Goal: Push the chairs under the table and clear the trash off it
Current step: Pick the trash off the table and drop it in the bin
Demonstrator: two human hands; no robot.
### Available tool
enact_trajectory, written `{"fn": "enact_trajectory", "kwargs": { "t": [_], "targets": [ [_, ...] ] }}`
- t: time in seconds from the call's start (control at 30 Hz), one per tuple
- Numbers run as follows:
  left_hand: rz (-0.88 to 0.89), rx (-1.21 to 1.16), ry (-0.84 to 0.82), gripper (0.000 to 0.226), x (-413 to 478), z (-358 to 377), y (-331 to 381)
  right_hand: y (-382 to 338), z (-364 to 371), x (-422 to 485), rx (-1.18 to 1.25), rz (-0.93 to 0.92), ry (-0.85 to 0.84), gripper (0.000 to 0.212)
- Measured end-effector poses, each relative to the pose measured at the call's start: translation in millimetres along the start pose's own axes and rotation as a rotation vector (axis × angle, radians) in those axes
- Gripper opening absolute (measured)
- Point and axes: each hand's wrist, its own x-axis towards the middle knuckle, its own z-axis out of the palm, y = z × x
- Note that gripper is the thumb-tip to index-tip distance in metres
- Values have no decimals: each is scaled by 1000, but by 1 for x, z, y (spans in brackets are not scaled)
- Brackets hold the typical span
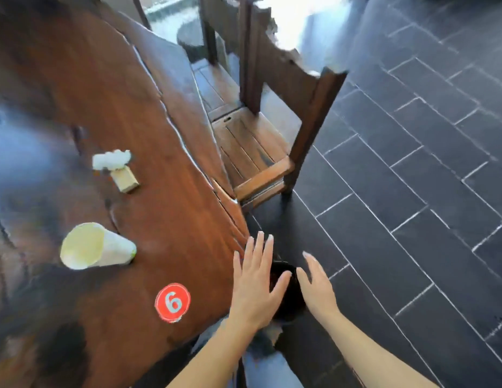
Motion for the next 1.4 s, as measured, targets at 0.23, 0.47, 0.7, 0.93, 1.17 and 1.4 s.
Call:
{"fn": "enact_trajectory", "kwargs": {
  "t": [0.23,0.47,0.7,0.93,1.17,1.4],
  "targets": [
    [-250,-131,508,66,13,-153,-62,-148,48,43,-238,-355,-188,53],
    [-461,-16,506,66,62,-256,-208,-261,138,63,-348,-525,-251,54],
    [-466,171,215,76,115,-275,-344,-308,223,106,-419,-433,-231,56],
    [-144,197,69,63,202,-255,-349,-329,276,149,-435,-315,-81,75],
    [-315,-82,249,33,175,-221,-372,-338,304,156,-607,-440,-63,77],
    [-584,-196,303,20,67,-204,-397,-314,279,128,-653,-448,-154,66]
  ]
}}
